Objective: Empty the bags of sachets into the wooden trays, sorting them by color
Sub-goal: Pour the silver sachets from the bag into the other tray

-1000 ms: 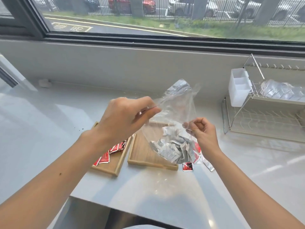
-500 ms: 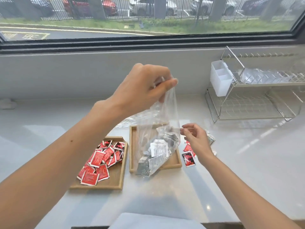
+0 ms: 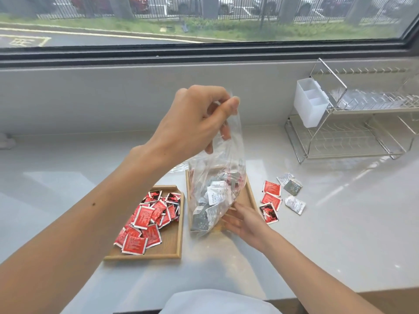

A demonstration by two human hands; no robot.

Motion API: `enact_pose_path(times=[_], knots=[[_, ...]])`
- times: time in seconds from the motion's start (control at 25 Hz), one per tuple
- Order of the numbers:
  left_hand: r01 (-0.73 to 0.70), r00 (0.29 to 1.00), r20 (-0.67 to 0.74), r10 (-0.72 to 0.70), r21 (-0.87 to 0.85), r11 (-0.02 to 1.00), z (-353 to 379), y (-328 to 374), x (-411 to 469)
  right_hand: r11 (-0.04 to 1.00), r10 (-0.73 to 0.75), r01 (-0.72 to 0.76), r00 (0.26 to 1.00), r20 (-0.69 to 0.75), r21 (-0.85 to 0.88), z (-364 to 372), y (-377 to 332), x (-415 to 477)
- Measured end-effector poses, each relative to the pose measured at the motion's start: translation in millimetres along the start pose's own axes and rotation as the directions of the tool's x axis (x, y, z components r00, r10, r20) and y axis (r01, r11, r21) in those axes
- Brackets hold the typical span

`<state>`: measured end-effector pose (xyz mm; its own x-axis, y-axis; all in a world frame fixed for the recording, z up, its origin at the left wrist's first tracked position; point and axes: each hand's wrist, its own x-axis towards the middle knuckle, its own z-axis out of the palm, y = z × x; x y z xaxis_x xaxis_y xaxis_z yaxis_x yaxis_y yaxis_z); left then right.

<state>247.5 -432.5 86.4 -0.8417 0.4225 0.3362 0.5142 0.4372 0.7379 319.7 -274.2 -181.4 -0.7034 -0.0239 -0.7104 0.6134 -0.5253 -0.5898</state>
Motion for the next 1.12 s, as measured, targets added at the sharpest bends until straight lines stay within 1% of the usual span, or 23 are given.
enact_pose_path(times=[0.2, 0.32, 0.44, 0.52, 0.64, 0.84, 1.0, 1.12], knots=[[0.014, 1.000, -0.014, -0.015, -0.044, 0.999, -1, 1, -1, 0.975, -0.028, 0.023, 0.999, 0.018, 0.220, 10, 0, 5], [0.019, 1.000, -0.019, -0.020, -0.070, 0.997, -2, 2, 1, 0.954, -0.017, 0.009, 1.000, 0.024, 0.300, 10, -5, 4], [0.017, 0.999, -0.041, -0.021, -0.109, 0.994, -3, 3, 2, 0.953, -0.009, 0.012, 1.000, -0.013, 0.304, 7, -9, 4], [0.009, 0.999, -0.043, -0.015, -0.129, 0.992, -3, 4, 2, 0.942, 0.022, -0.018, 1.000, -0.008, 0.335, 7, -15, 5], [0.003, 0.999, -0.046, -0.011, -0.174, 0.985, 0, 7, 3, 0.934, 0.068, -0.086, 0.996, 0.063, 0.347, 12, -21, 4], [-0.007, 0.998, -0.067, -0.008, -0.216, 0.976, 4, 7, 6, 0.939, 0.074, -0.120, 0.986, 0.152, 0.321, 14, -22, 2], [0.004, 0.996, -0.089, -0.028, -0.258, 0.966, 1, 5, 7, 0.952, 0.077, -0.120, 0.984, 0.158, 0.281, 14, -23, 1], [0.010, 0.996, -0.088, -0.034, -0.258, 0.966, 0, 4, 6, 0.960, 0.121, -0.148, 0.985, 0.125, 0.237, 7, -26, 2]])
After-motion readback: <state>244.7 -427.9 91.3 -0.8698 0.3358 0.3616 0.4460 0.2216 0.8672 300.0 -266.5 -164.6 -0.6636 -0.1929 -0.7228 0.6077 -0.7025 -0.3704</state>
